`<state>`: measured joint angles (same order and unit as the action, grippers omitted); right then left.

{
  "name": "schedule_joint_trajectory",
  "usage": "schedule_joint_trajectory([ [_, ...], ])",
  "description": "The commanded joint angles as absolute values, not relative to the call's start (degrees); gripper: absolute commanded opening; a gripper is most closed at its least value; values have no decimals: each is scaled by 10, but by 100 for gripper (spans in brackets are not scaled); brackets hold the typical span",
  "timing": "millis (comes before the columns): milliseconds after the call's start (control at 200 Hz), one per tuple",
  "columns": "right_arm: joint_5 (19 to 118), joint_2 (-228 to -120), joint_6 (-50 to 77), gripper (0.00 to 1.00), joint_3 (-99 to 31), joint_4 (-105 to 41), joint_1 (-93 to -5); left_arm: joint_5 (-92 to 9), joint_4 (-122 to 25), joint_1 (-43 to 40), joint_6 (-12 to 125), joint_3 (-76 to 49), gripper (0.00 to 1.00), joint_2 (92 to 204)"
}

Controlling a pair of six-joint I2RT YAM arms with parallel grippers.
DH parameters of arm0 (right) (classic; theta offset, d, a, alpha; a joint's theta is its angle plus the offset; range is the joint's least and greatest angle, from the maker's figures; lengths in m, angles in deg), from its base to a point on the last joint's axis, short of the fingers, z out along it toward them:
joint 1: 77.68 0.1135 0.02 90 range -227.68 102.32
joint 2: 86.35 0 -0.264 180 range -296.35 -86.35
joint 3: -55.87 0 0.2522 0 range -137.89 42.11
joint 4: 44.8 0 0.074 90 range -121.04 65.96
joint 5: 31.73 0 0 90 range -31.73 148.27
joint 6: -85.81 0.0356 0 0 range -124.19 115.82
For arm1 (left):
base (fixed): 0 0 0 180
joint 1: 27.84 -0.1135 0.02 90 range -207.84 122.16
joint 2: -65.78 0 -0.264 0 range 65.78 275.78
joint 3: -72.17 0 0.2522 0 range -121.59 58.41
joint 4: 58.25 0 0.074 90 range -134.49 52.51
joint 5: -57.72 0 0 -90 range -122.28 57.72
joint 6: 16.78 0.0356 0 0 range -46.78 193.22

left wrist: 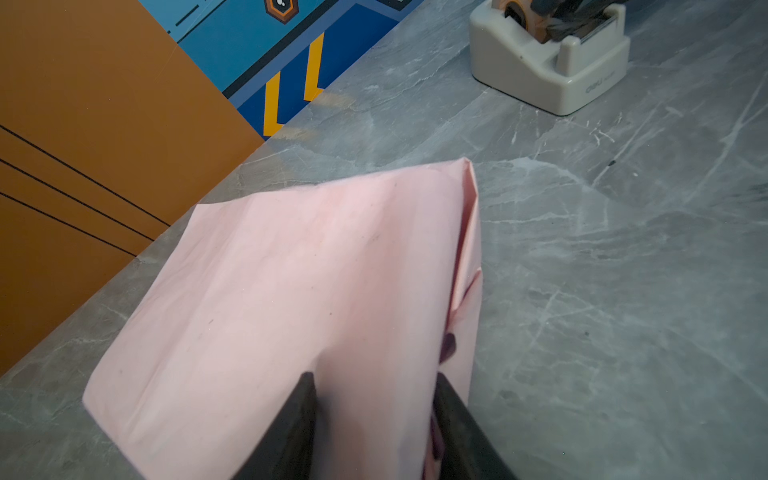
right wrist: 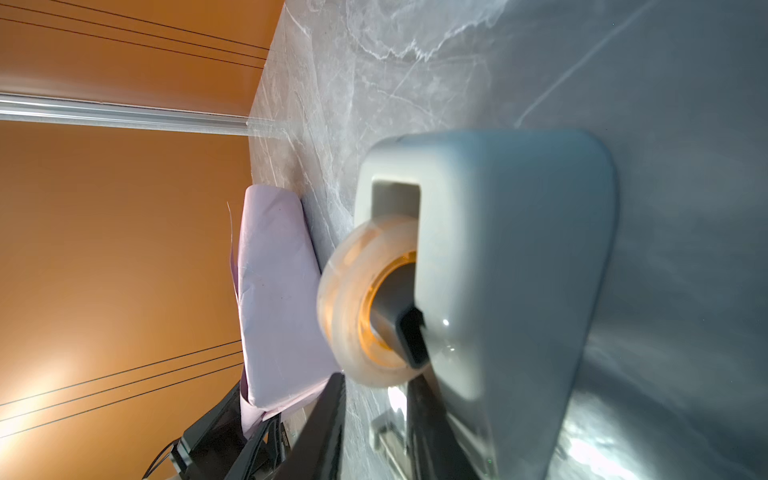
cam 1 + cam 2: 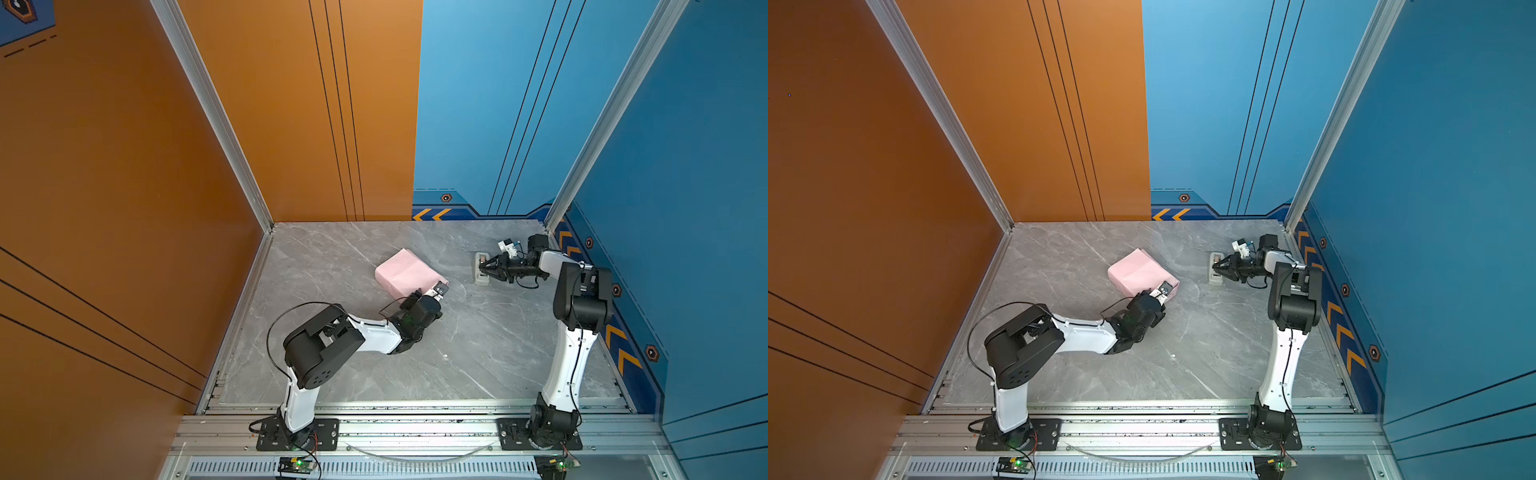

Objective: Wrap the gift box in paper

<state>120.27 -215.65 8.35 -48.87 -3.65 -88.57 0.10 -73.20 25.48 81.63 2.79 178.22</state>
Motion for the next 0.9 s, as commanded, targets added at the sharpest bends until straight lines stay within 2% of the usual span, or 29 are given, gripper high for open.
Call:
schedule_joint_trajectory([
  [0,1228,-2172,89,26,-486,-37,-878,-152,-456,259,772,85,43,1886],
  [896,1266,-2178,103,12,-486,-56,-878,-150,-456,260,772,84,43,1890],
])
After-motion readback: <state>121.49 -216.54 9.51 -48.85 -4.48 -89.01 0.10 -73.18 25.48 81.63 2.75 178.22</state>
